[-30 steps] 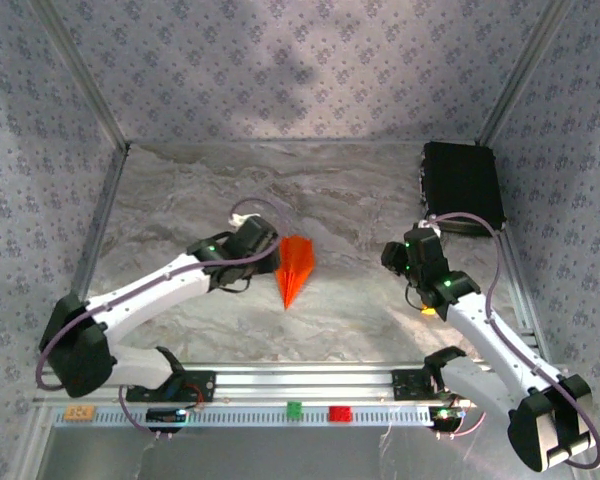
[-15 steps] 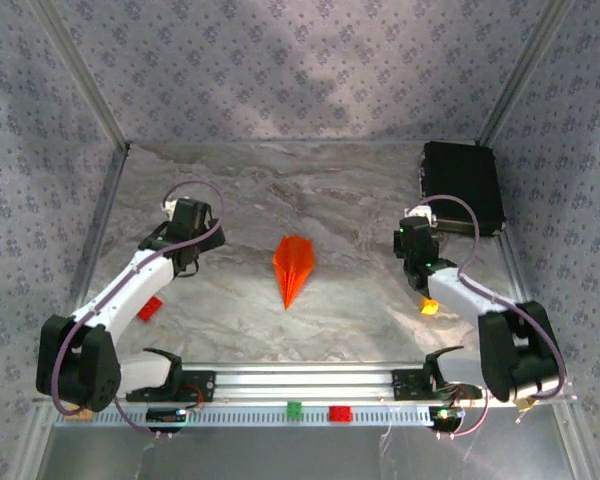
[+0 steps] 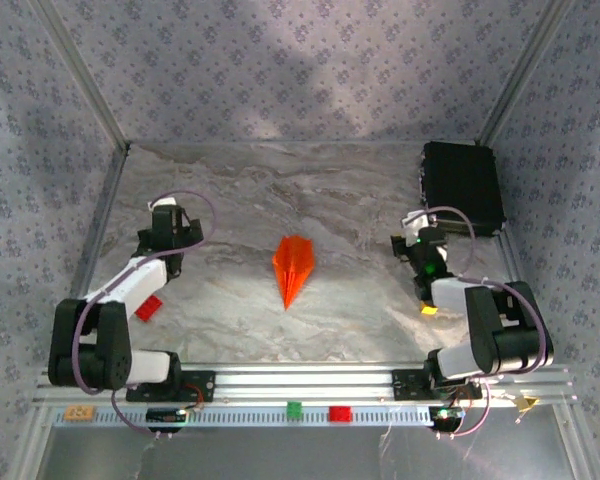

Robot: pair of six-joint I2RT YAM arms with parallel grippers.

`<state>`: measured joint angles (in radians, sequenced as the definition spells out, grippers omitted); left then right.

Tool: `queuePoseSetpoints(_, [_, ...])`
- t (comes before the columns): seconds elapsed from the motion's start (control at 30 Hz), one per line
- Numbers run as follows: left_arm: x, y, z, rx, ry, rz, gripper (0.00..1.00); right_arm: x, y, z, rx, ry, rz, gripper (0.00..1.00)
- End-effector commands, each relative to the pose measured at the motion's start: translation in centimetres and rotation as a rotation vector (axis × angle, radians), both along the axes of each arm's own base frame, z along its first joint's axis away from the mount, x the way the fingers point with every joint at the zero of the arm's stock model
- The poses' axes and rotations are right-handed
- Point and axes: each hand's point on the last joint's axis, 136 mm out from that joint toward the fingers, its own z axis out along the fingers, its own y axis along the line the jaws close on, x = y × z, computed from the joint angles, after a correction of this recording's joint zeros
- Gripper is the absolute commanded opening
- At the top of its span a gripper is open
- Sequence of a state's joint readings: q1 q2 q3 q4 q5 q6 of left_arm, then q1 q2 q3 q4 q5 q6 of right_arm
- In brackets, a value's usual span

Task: Fold a paper plane with a square sheet of paper (pick it up from the middle)
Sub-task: Reset both arms

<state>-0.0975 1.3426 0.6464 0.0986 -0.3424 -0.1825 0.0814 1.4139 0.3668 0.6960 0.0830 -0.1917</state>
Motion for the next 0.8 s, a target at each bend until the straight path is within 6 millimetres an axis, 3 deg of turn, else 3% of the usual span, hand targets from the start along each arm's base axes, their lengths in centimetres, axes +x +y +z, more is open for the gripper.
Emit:
queuePoseSetpoints(0.0, [2.7,-0.7,1.9,0.030,-0.132,-0.112,0.99,0.3,-1.0,0.9,0.138,-0.082,0.001,0.63])
queuePoseSetpoints(0.03, [3.0,-0.7,1.8,0.046,-0.132,-0.126,0.99,0.4,-0.9,0.2,0.140,-0.084,0.009,0.64])
queuePoseSetpoints(0.1, [3.4,-0.6,1.5,0.040,-0.140,-0.157,0.98,1.1,-2.1,0.5,0.126,-0.119,-0.080,0.93])
queuePoseSetpoints(0.13, [3.4,-0.6,1.3,0.021,-0.149,-0.178,0.97,1.0,-2.6,-0.4,0.122,-0.041,-0.113,0.98])
queuePoseSetpoints(0.27, [3.5,1.1,-0.4,-0.123,-0.163,-0.167,0.97,1.6,-3.8,-0.4,0.160,-0.041,-0.159,0.99])
queuePoseSetpoints(0.4, [4.1,-1.2,-1.8,-0.179,-0.158,-0.324,0.93,1.5,-3.8,-0.5,0.158,-0.033,-0.163,0.99])
queuePoseSetpoints(0.47, [3.9,-1.3,-1.7,-0.177,-0.172,-0.331,0.92,1.5,-3.8,-0.4,0.157,-0.038,-0.163,0.99])
queuePoseSetpoints(0.53, [3.8,-1.2,-1.8,-0.173,-0.169,-0.325,0.99,1.5,-3.8,-0.5,0.158,-0.038,-0.161,0.99])
queuePoseSetpoints(0.7, [4.0,-1.2,-2.0,-0.114,-0.141,-0.288,1.00,1.5,-3.8,-0.4,0.157,-0.038,-0.162,0.99])
queuePoseSetpoints(0.77, [3.8,-2.3,-1.7,-0.157,-0.165,-0.372,1.00,1.5,-3.8,-0.4,0.157,-0.038,-0.161,0.99])
